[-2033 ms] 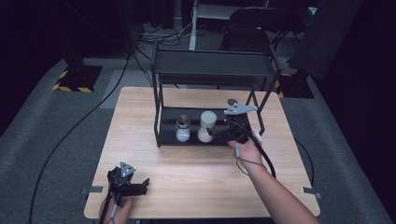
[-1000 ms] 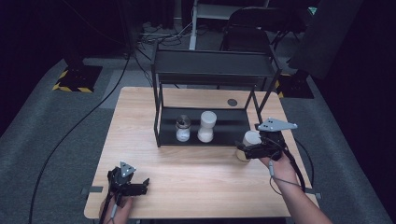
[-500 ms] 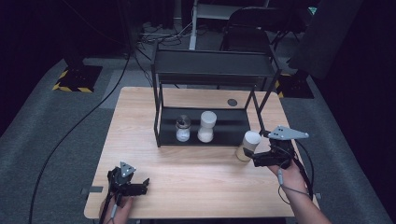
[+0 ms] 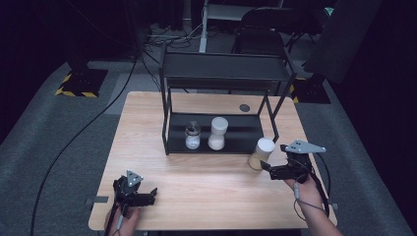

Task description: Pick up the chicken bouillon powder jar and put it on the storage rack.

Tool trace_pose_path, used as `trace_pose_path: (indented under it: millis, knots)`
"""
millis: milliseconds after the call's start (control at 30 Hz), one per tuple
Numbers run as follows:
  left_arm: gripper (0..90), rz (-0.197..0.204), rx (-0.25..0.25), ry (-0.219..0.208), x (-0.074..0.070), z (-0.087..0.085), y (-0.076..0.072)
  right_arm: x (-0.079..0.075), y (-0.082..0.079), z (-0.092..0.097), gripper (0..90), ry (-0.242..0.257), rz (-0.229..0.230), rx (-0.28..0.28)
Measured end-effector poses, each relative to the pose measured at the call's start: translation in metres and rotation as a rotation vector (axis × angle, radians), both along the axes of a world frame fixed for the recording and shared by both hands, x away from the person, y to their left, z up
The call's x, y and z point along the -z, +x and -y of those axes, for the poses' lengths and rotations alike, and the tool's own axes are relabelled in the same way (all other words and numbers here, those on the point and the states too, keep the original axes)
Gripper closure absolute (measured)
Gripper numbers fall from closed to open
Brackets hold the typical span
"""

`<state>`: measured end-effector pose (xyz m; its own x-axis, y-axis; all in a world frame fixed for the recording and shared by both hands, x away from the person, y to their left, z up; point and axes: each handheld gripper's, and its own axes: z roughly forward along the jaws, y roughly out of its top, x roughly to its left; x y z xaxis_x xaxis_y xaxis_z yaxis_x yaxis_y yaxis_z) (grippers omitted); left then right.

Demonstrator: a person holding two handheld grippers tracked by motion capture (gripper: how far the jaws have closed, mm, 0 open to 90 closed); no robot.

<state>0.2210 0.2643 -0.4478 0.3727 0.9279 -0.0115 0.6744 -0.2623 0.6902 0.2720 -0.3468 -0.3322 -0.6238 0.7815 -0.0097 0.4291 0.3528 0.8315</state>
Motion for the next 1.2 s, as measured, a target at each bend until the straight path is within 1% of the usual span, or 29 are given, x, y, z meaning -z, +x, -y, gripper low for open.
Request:
trace_pose_path:
  millis: [67,167,500,667,767,1000,1100,1200]
  knots:
    - [0.3,0.000,0.000,0.000,0.000,0.000,0.000,0.004,0.002,0.000,0.2,-0.001,-0.011,0.009]
    - [0.3,-0.001,0.000,0.000,0.000,0.000,0.000,0.011,0.003,0.002,0.2,0.001,-0.015,0.015]
    - [0.3,-0.001,0.000,0.001,0.000,0.000,0.000,0.034,0.010,0.006,2.3,-0.004,-0.003,0.032]
    - [0.3,0.000,0.001,0.000,0.000,0.000,0.000,0.041,0.016,0.008,3.4,-0.009,0.003,0.047]
    - [0.3,0.000,0.000,0.000,0.000,0.000,0.000,0.046,0.021,0.009,4.3,-0.004,0.004,0.055]
    - [0.3,-0.001,0.000,0.000,0.000,0.000,0.000,0.053,0.032,0.007,6.4,-0.003,-0.004,0.053]
    - [0.3,0.000,0.000,0.000,0.000,0.000,0.000,0.054,0.037,0.005,6.9,-0.002,-0.020,0.055]
    - [0.3,0.000,0.001,0.001,0.000,0.000,0.000,0.056,0.040,0.003,7.8,-0.005,-0.022,0.056]
